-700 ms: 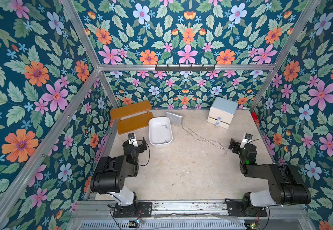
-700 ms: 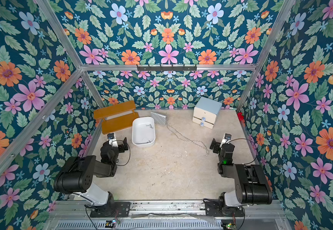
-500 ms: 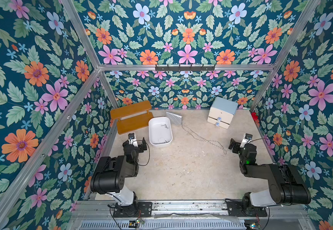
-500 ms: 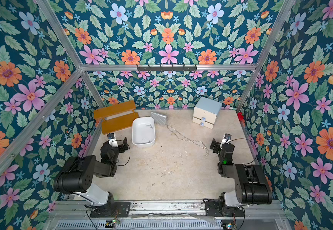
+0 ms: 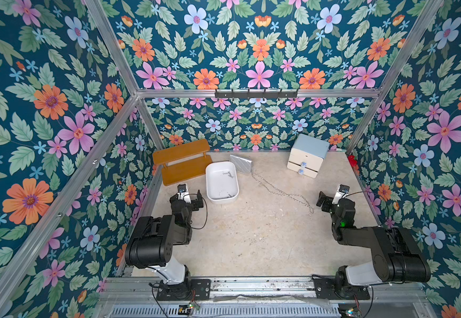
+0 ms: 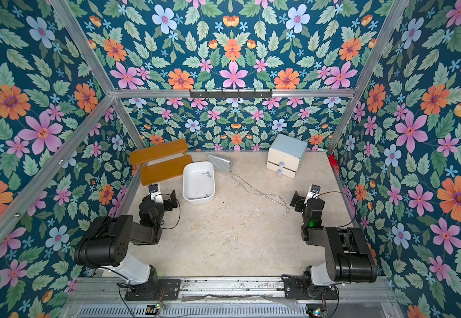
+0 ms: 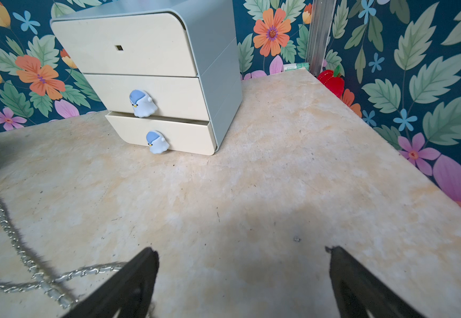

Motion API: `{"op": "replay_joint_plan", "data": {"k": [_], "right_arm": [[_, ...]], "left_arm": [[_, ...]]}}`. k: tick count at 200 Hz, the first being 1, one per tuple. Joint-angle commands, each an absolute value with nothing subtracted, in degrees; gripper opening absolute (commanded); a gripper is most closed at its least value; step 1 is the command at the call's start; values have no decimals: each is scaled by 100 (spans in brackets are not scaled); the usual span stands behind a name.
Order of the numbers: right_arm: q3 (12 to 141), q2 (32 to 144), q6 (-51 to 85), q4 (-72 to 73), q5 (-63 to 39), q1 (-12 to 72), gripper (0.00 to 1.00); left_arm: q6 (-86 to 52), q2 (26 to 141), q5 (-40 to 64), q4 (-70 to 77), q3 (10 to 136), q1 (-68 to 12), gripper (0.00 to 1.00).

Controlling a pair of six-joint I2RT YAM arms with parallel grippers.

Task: Take out the screws from the storage box
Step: Move the storage box to the center of the board.

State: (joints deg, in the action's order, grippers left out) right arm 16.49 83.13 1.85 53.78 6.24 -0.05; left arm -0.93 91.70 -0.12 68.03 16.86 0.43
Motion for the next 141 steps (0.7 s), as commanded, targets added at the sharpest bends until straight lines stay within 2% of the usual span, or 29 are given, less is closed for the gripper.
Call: {"op": "replay_joint_plan", "data": {"k": [1, 26, 45, 63, 78, 95, 114, 141], "right_arm": [[1676, 8310, 190, 5439, 677, -7, 100], [1676, 8117, 22, 5314, 577, 79, 100], [1632, 7590, -212, 4970, 1267, 502, 100], [1639, 6953, -798, 4527, 1864, 1260, 100], [2088, 6506, -786, 3625, 2384, 1847, 100], [3214, 6296, 365, 1651, 2582, 2030, 100], [4509, 6559, 1517, -360, 1998, 2100, 100], [6104, 7568, 1726, -1895, 2013, 3002, 100]], "left_arm": [[-51, 9151, 3, 6829, 1707, 48, 99], [-44, 9154, 2, 6817, 1712, 53, 99], [-25, 9137, -9, 6833, 1692, 47, 99], [-26, 8863, -229, 6545, 1739, 18, 99], [-384, 8242, -831, 5123, 2079, -4, 99], [-652, 7912, -1303, 3810, 2574, 0, 99], [-822, 7631, -1285, 3951, 2443, 0, 99], [-933, 7167, -1251, 3955, 2248, 0, 99]]}}
